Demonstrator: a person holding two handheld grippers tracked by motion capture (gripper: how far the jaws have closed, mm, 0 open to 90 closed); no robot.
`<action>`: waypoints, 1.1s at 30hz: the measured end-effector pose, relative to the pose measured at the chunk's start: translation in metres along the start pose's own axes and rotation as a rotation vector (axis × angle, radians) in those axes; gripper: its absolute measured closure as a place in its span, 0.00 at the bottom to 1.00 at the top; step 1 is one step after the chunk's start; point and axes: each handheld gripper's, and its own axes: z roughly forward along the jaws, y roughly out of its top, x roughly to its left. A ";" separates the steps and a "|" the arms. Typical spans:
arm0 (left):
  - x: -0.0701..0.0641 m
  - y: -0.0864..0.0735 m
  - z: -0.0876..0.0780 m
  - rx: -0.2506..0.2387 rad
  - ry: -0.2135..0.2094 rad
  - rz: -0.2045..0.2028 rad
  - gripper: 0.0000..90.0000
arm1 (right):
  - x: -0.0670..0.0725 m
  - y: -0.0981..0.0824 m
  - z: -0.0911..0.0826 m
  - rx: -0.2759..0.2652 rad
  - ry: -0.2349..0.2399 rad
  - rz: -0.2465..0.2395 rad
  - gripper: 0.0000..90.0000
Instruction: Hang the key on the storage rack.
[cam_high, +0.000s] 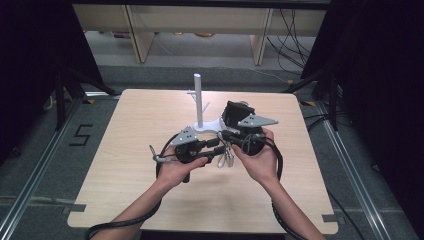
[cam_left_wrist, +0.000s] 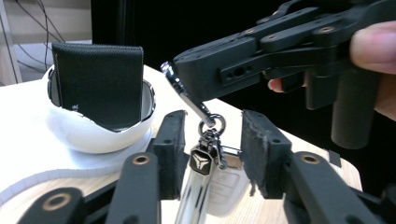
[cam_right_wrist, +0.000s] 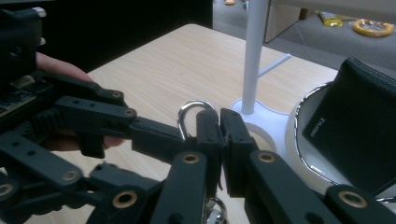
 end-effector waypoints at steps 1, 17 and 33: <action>0.000 -0.001 0.001 -0.003 0.000 -0.006 0.69 | 0.002 0.001 0.000 -0.013 0.004 0.009 0.98; 0.001 0.000 0.000 -0.025 0.002 -0.044 0.86 | 0.009 0.001 0.000 -0.031 0.015 0.013 0.98; 0.000 0.004 -0.011 0.015 0.098 0.039 0.94 | 0.005 0.004 -0.004 -0.049 0.039 0.002 0.98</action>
